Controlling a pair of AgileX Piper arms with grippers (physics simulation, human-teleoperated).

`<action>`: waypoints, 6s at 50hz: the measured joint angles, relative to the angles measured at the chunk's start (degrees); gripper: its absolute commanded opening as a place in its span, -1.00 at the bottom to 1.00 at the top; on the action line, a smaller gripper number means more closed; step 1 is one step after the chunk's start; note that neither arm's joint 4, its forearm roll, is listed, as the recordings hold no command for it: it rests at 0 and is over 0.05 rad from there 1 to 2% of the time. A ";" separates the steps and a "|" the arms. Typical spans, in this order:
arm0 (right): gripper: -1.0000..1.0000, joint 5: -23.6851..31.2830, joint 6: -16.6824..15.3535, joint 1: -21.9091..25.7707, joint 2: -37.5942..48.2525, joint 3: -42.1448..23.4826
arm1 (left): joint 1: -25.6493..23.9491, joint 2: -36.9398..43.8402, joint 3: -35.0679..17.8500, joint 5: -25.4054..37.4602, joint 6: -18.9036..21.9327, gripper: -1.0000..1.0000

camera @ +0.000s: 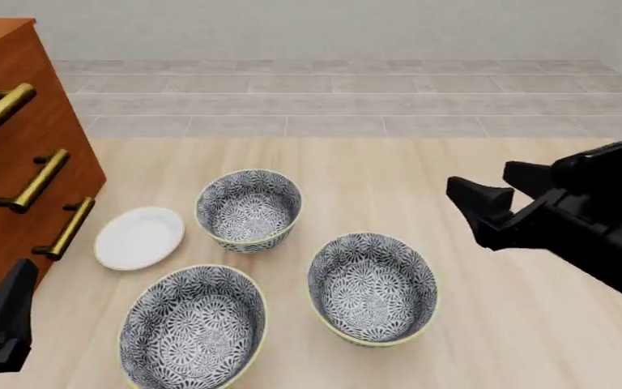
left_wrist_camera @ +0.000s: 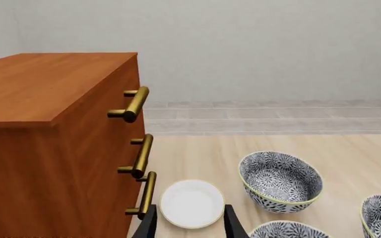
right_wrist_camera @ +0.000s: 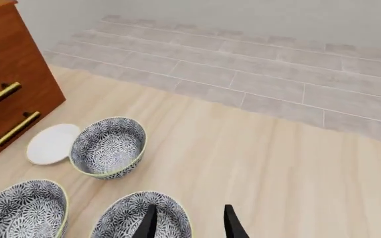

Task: Stack the bowl at the front on the bowl in the middle.

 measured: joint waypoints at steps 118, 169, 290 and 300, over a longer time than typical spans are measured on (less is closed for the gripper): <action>1.00 26.95 8.12 9.94 70.61 -66.34 | 0.32 3.77 0.09 -2.86 -1.22 1.00; 1.00 20.73 7.25 11.59 78.07 -63.05 | 0.06 0.15 0.09 0.56 -1.50 1.00; -1.00 21.64 5.68 11.07 45.95 -48.77 | -1.28 -0.53 -0.01 -0.24 -1.99 1.00; -1.00 20.49 6.52 11.61 39.59 -43.23 | -1.59 -0.81 0.03 -0.05 -1.95 1.00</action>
